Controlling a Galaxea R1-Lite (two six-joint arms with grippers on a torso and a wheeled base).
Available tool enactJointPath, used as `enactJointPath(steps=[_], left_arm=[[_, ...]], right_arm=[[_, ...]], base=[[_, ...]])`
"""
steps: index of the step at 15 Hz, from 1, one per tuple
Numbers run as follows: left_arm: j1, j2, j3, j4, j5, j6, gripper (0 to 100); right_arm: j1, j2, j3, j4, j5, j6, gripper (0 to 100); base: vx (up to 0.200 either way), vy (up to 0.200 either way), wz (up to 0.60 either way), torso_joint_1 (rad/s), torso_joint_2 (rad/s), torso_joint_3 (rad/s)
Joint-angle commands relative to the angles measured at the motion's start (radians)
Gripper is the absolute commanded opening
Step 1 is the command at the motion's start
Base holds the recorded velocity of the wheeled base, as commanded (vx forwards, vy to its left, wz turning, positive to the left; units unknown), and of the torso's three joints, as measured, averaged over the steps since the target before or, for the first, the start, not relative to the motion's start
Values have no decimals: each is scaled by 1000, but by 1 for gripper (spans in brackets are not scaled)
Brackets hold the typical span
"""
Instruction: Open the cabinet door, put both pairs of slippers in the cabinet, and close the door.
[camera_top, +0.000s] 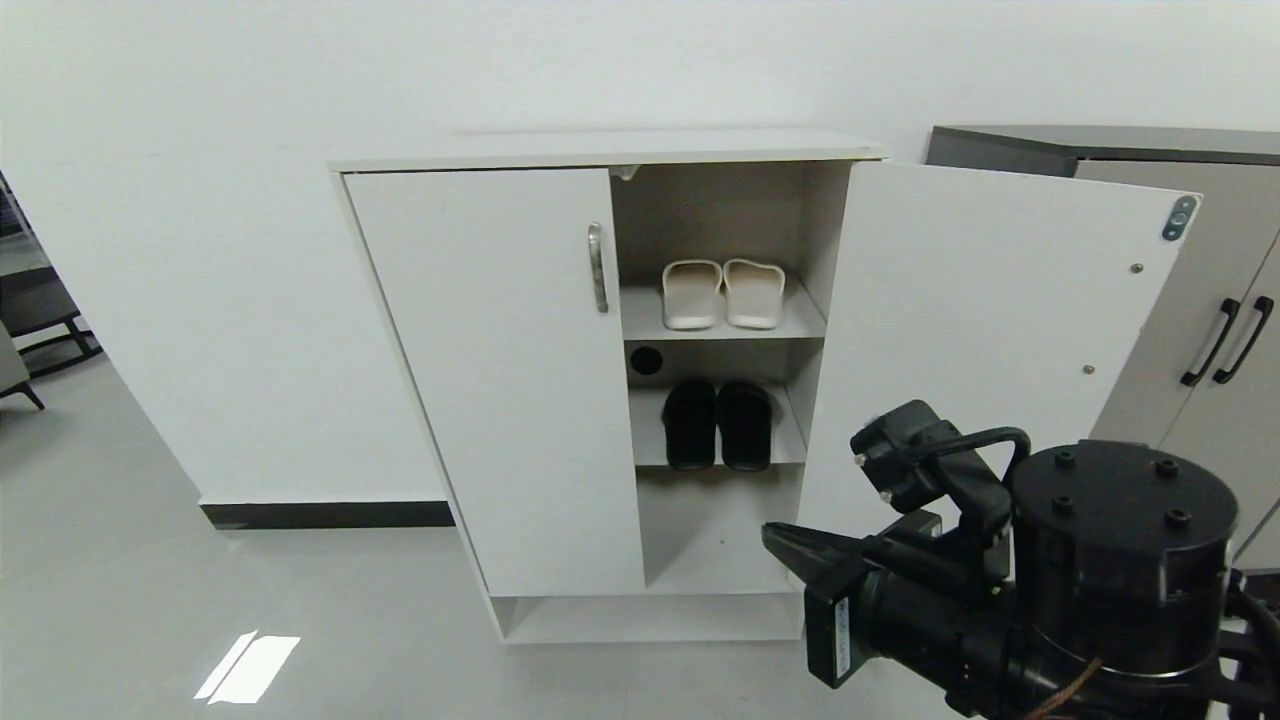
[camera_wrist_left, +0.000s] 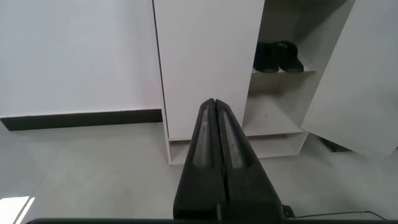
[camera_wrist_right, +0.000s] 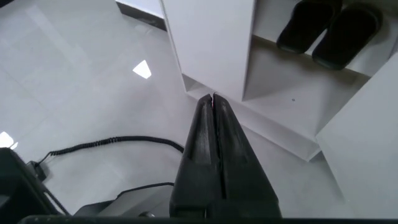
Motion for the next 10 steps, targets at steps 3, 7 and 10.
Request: enactJointPath(steps=[3, 7, 10], left_arm=[[0, 0, 0, 0, 0, 0, 0], [0, 0, 0, 0, 0, 0, 0], [0, 0, 0, 0, 0, 0, 0]], right_arm=[[0, 8, 0, 0, -1, 0, 0], [0, 19, 0, 0, 1, 2, 0], [0, 21, -1, -2, 1, 3, 0]], base=[[0, 0, 0, 0, 0, 0], [0, 0, 0, 0, 0, 0], [0, 0, 0, 34, -120, -91]])
